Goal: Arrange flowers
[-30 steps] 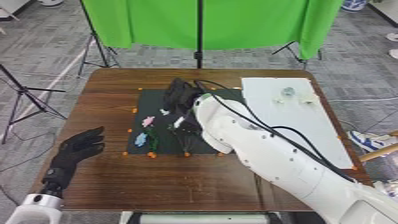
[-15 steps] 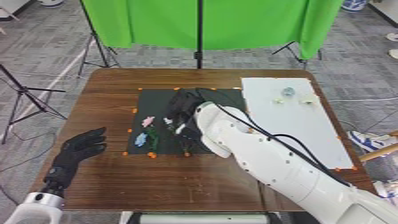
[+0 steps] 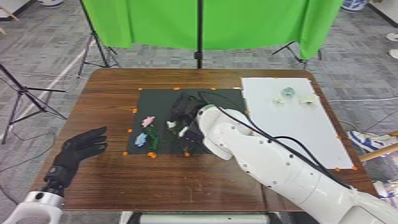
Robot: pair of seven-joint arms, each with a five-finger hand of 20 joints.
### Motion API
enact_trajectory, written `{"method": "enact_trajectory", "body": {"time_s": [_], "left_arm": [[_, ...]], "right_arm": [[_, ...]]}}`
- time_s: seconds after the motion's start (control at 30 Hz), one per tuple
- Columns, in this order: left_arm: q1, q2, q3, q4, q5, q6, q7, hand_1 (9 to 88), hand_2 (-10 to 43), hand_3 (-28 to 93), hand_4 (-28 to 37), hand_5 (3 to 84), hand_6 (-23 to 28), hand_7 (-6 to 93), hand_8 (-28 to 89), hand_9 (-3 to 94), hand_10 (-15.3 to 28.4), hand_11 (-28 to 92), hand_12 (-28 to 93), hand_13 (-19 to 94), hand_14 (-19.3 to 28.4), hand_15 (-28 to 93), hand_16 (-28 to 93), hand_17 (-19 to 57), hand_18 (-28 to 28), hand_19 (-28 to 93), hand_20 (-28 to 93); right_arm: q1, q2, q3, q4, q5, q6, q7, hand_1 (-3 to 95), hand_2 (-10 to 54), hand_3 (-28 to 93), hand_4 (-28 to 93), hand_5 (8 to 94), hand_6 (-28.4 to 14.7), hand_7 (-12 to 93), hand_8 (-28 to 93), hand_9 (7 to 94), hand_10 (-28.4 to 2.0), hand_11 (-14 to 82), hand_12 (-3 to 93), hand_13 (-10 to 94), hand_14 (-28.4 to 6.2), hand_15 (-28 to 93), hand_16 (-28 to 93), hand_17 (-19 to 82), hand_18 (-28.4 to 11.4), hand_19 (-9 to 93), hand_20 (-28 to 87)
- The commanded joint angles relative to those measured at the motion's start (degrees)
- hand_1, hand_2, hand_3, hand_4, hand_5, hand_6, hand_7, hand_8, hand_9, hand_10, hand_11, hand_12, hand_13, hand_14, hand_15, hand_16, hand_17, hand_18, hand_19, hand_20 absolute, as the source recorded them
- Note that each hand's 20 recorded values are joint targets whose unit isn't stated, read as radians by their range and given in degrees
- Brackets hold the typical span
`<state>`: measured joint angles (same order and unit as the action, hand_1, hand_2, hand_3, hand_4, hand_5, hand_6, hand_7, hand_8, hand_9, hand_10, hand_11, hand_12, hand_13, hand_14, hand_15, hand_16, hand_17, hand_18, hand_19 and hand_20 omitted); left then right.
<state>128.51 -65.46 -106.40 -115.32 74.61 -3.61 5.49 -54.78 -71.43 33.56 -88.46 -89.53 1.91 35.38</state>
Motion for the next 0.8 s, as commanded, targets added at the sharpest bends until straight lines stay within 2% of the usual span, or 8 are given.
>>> {"method": "enact_trajectory", "body": {"time_s": [0.03,0.8], "left_arm": [[0.41,-0.33,0.07,0.39,-0.08,-0.49,-0.18,38.0,-4.3,68,-3.3,41.9,2.3,12.7,-7,39.3,12.2,19,13,35,17.9,26,2,3.3,15.7,35,37],[0.73,-0.66,-0.17,0.18,-0.08,-0.50,-0.19,38.1,-4.6,68,-3.2,42.0,2.2,12.6,-7,39.2,12.2,19,13,35,17.9,26,2,3.2,15.8,35,37]], "right_arm": [[0.50,0.54,0.00,0.43,-1.26,-0.86,-0.28,55.9,-9.5,59,-15,74.2,-0.2,21,9,84.9,-10.1,29.1,44.5,89,-2.3,67,38,60,-17.7,93,65],[0.25,1.35,1.10,0.62,-1.56,-2.88,-0.63,52.7,-9.5,58,-14,70.0,0.2,18,7,83.3,-10.6,34.4,41.0,89,-2.7,67,38,60,-18.2,93,65]]}}
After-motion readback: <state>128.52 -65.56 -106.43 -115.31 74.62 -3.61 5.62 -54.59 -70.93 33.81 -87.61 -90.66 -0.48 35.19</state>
